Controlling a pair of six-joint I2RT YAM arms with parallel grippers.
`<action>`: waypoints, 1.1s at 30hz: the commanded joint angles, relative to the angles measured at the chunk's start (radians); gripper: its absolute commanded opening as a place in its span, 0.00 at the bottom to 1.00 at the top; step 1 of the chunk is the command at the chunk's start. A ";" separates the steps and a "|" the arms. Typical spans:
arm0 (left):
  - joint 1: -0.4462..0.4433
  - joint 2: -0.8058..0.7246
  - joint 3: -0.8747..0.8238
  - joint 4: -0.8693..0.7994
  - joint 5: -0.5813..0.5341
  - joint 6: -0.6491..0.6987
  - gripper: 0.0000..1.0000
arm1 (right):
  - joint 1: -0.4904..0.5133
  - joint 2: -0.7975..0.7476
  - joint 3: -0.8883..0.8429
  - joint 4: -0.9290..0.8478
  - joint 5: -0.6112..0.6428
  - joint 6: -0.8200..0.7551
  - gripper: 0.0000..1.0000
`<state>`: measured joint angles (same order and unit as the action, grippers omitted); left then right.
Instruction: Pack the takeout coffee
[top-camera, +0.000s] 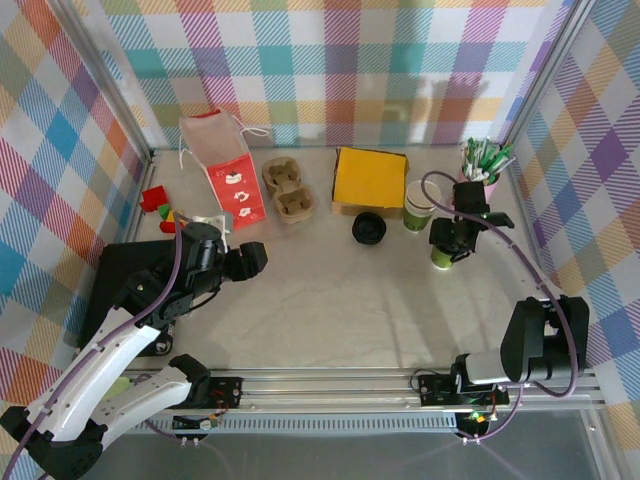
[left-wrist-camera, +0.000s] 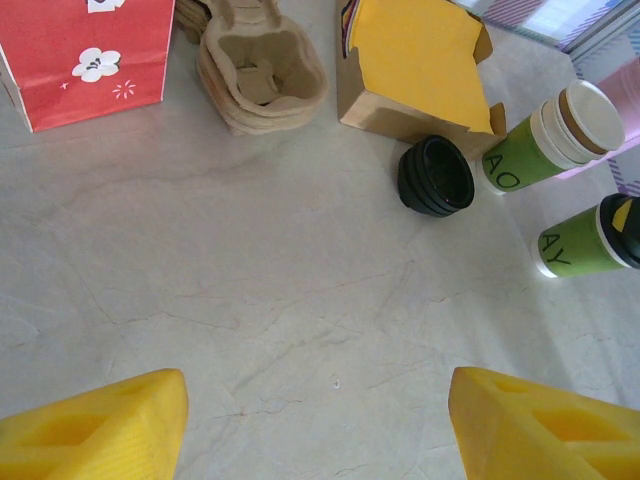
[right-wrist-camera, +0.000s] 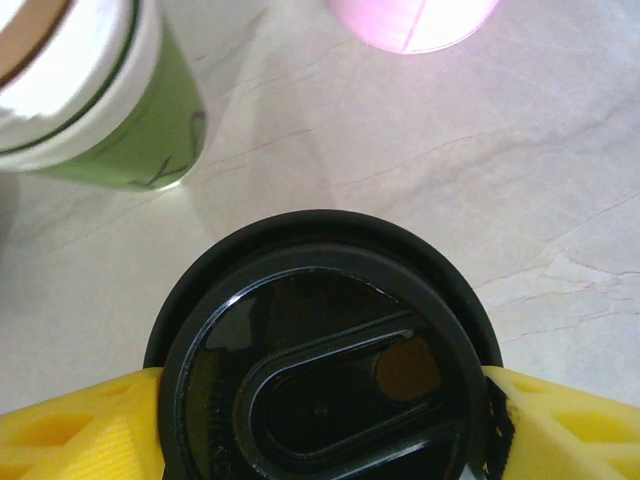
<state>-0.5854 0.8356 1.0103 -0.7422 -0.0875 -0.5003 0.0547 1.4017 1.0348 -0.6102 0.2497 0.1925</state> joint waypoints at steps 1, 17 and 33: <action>0.010 -0.004 -0.007 -0.002 0.016 0.009 0.70 | -0.033 0.046 0.031 -0.006 0.031 -0.024 0.77; 0.011 0.095 0.008 0.053 0.044 0.000 0.69 | -0.055 -0.035 0.164 -0.103 -0.014 -0.025 0.90; -0.011 0.657 0.220 0.204 -0.173 -0.144 0.62 | -0.056 -0.407 0.131 -0.096 -0.532 0.134 0.99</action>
<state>-0.5896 1.4353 1.1736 -0.5865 -0.1795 -0.5926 0.0055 1.0142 1.2087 -0.7254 -0.1036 0.2703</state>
